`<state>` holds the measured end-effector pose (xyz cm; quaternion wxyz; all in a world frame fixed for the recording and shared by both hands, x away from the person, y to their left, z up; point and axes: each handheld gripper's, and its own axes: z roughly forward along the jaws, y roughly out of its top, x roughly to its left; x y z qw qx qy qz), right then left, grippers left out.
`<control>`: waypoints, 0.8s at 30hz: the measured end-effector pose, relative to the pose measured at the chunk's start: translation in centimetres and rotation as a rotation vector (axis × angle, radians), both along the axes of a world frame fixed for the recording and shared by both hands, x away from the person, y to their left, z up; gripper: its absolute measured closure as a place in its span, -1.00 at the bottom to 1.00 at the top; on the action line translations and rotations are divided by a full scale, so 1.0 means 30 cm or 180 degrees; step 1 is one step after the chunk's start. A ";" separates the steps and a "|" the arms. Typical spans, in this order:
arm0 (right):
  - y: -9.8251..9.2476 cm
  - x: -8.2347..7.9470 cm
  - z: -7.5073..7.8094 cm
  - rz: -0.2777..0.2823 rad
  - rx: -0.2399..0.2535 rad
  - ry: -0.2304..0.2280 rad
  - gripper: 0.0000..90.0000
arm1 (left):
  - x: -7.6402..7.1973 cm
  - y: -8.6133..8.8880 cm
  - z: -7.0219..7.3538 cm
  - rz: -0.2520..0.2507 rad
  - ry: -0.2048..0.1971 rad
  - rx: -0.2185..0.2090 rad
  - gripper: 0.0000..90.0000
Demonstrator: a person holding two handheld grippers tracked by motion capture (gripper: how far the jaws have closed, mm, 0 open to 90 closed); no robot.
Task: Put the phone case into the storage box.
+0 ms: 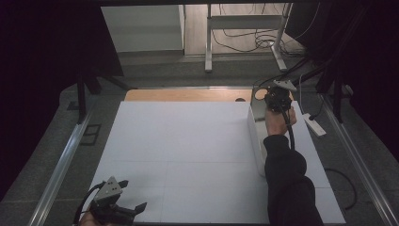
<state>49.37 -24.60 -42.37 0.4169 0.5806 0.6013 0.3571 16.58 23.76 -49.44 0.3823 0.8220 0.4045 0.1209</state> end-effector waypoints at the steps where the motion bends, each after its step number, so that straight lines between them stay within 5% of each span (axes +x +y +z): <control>1: -0.001 -0.002 0.002 0.0021 -0.0001 0.0016 0.54 | 0.000 0.000 0.000 0.0001 0.0001 0.0000 -1.00; 24: -0.050 -0.044 0.022 0.0520 0.0224 0.0357 0.11 | -0.001 0.013 0.002 0.0097 -0.0023 -0.0099 -1.00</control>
